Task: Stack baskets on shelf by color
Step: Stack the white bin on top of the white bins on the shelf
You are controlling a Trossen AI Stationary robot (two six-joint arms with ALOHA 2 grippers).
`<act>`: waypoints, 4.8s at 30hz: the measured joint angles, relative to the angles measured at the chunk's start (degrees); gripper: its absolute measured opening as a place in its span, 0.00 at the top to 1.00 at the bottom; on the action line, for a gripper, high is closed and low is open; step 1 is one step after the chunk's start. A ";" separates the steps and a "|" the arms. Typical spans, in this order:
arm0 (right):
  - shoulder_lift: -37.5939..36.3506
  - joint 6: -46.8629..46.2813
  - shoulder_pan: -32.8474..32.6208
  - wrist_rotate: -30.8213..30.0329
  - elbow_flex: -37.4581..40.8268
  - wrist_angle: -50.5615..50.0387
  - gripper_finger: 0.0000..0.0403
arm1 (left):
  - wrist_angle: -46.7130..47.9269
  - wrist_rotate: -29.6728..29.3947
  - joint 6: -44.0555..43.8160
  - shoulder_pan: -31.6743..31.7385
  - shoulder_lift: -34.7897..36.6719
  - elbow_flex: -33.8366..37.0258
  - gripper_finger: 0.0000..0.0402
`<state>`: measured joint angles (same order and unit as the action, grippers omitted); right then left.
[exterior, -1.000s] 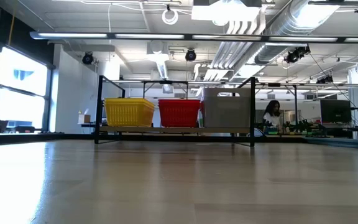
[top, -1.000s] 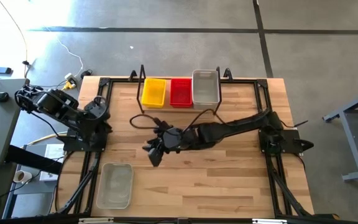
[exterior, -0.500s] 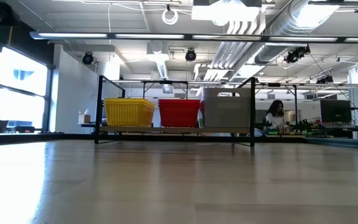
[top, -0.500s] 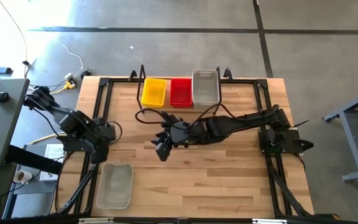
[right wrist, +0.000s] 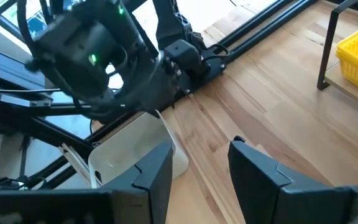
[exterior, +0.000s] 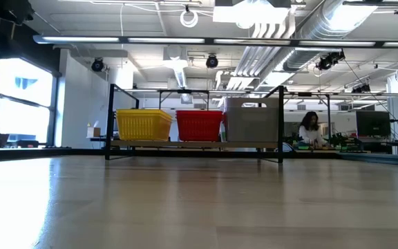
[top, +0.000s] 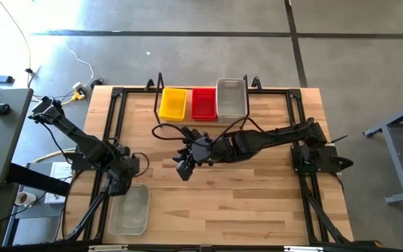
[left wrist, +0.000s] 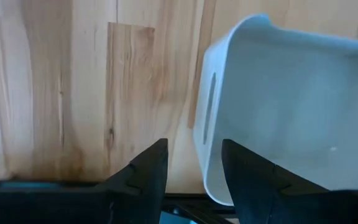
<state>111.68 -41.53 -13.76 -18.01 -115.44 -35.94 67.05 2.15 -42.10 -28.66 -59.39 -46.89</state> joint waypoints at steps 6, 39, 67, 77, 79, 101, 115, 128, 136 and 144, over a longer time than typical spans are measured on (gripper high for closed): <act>0.00 -0.68 0.00 -0.03 0.00 -1.01 0.65 | -1.47 0.60 5.26 -0.29 -4.90 0.32 0.64; 0.07 -3.66 0.02 -1.44 0.00 -3.69 0.65 | -7.51 3.23 18.66 0.96 -23.55 0.34 0.88; 0.07 6.29 -1.18 14.95 0.00 -5.03 0.65 | -7.17 5.78 15.10 11.80 -23.33 -4.69 1.00; 0.07 26.11 -1.18 32.07 0.00 -6.29 0.65 | -6.96 5.83 10.75 21.80 -23.33 -12.53 1.00; 0.07 30.73 -1.18 32.97 0.00 -7.53 0.65 | -6.97 5.83 9.43 23.86 -23.33 -13.54 1.00; 0.09 69.43 1.63 35.15 0.00 -18.18 0.65 | -7.11 12.10 -10.07 36.53 -23.33 -15.39 1.00; 0.09 77.82 4.79 35.12 0.00 -27.63 0.65 | -12.62 16.01 -12.15 40.28 -23.33 -15.39 1.00; 0.09 78.04 4.79 34.96 0.00 -32.60 0.65 | -19.00 16.69 -11.28 40.63 -23.33 -15.39 1.00; 0.11 79.76 4.79 34.94 0.00 -38.44 0.65 | -26.05 17.93 -10.24 42.11 -23.33 -15.37 1.00; 0.11 77.64 4.76 33.35 0.00 -40.92 0.73 | -27.84 18.46 -10.19 42.53 -23.31 -15.37 1.00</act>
<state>111.79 36.11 -8.99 15.34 -115.44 -76.85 39.21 20.61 -52.29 13.87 -82.70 -62.26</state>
